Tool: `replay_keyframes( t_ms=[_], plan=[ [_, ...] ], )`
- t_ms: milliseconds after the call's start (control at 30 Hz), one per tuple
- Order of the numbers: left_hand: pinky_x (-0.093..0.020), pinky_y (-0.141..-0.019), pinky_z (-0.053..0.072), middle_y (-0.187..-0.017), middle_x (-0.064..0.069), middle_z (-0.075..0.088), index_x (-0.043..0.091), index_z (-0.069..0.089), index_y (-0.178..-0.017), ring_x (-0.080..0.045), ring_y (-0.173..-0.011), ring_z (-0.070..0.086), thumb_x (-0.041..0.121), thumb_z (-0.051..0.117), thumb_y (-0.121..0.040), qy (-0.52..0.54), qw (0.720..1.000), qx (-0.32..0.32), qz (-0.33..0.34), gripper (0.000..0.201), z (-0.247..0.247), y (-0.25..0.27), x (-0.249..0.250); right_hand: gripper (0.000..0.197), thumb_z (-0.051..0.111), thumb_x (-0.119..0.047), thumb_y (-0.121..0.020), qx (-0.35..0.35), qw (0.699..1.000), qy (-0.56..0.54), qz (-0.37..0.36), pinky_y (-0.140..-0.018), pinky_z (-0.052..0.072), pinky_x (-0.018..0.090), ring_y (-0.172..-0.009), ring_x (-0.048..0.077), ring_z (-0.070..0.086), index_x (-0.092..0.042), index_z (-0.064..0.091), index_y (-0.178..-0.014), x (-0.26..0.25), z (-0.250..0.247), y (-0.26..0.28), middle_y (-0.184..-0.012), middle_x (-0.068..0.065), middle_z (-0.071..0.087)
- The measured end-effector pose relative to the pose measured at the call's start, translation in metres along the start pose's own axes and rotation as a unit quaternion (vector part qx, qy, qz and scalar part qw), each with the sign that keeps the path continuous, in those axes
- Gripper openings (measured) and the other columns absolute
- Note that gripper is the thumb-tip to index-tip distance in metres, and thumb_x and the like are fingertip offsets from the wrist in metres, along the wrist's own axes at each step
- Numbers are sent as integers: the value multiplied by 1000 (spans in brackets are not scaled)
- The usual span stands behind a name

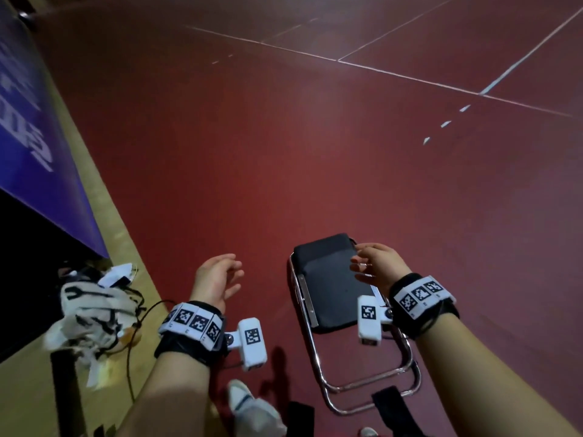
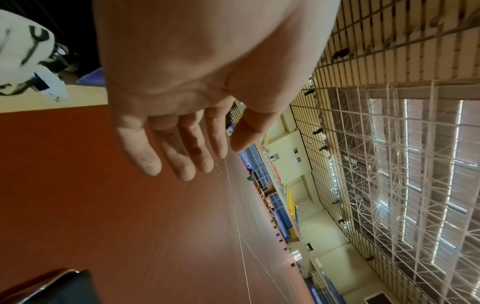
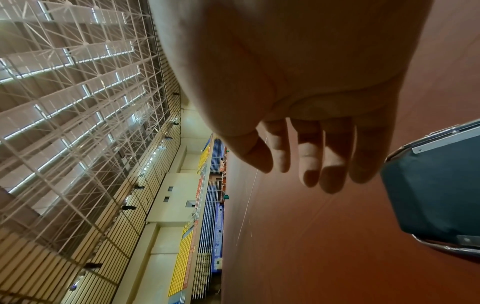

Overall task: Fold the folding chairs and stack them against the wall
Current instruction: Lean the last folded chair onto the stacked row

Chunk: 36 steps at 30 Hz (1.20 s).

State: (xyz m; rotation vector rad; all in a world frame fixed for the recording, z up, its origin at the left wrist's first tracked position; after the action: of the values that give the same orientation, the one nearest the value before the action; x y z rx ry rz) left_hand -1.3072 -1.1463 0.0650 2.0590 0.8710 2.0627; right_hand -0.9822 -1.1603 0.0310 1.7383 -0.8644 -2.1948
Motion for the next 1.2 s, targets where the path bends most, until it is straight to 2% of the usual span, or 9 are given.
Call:
replay_keyframes(
  t_ms=[133,267,367,467,700,800,1033,1200],
  plan=[
    [-35,-77,50,-89,-3,69,18,65,-97,-18,-82,65,2,54,-91,-14,999,-46,-4,20,-12,-104,27,17,48,-3,-96,40,999,-17,-3,-69,47,31,-67,21,59,-13,58,-106,-9,69,-59,-77,7,58],
    [-35,-75,49,-90,-4,68,18,65,-97,-18,-81,65,2,53,-91,-39,997,-67,-9,21,-46,-205,70,18,48,-4,-95,79,996,-48,7,-69,47,31,-66,21,57,-14,57,-107,-20,156,-107,-76,7,57],
    [-36,-78,49,-91,-4,68,17,66,-97,-18,-82,65,2,53,-91,-58,996,-71,-15,21,-71,-262,105,16,48,-4,-96,85,994,-71,14,-70,46,31,-67,22,61,-15,58,-101,-37,213,-129,-75,6,59],
    [-37,-79,49,-92,-5,69,17,66,-98,-19,-83,65,2,53,-91,-77,992,-97,-11,21,-68,-312,135,16,47,-4,-96,106,990,-89,8,-69,47,31,-67,22,61,-15,58,-99,-54,244,-150,-77,6,61],
    [-33,-74,48,-87,-2,68,18,64,-95,-17,-77,63,2,51,-92,-127,973,-191,-19,21,11,-386,166,16,47,-3,-95,182,974,-136,14,-68,48,31,-65,22,60,-14,59,-99,-73,245,-201,-74,6,60],
    [-31,-69,47,-88,-3,67,17,64,-97,-17,-77,63,3,51,-93,-145,961,-235,-3,20,59,-415,188,17,46,-3,-96,217,963,-162,1,-63,47,28,-62,21,60,-13,59,-101,-90,232,-227,-74,7,59],
    [-30,-66,44,-87,-4,66,17,64,-95,-18,-76,62,3,49,-96,-174,942,-286,32,20,156,-473,252,17,46,-2,-95,268,940,-209,-22,-64,45,32,-65,24,60,-10,58,-103,-150,213,-287,-76,8,60],
    [-30,-66,45,-86,-4,66,17,63,-95,-18,-75,62,3,49,-96,-212,916,-339,17,20,221,-501,263,16,46,-1,-96,319,918,-235,-14,-60,47,30,-65,24,59,-11,58,-99,-166,200,-309,-77,9,59]
  ],
)
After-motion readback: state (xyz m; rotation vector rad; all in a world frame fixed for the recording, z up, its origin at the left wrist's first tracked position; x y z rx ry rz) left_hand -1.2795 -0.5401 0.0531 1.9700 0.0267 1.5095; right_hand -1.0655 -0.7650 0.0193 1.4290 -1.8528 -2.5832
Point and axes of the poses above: each hand's wrist, its own y-axis away from the middle knuckle, its own z-axis out of the palm, x = y × z, the point moved 4 cm from there along -y, towards the middle knuckle
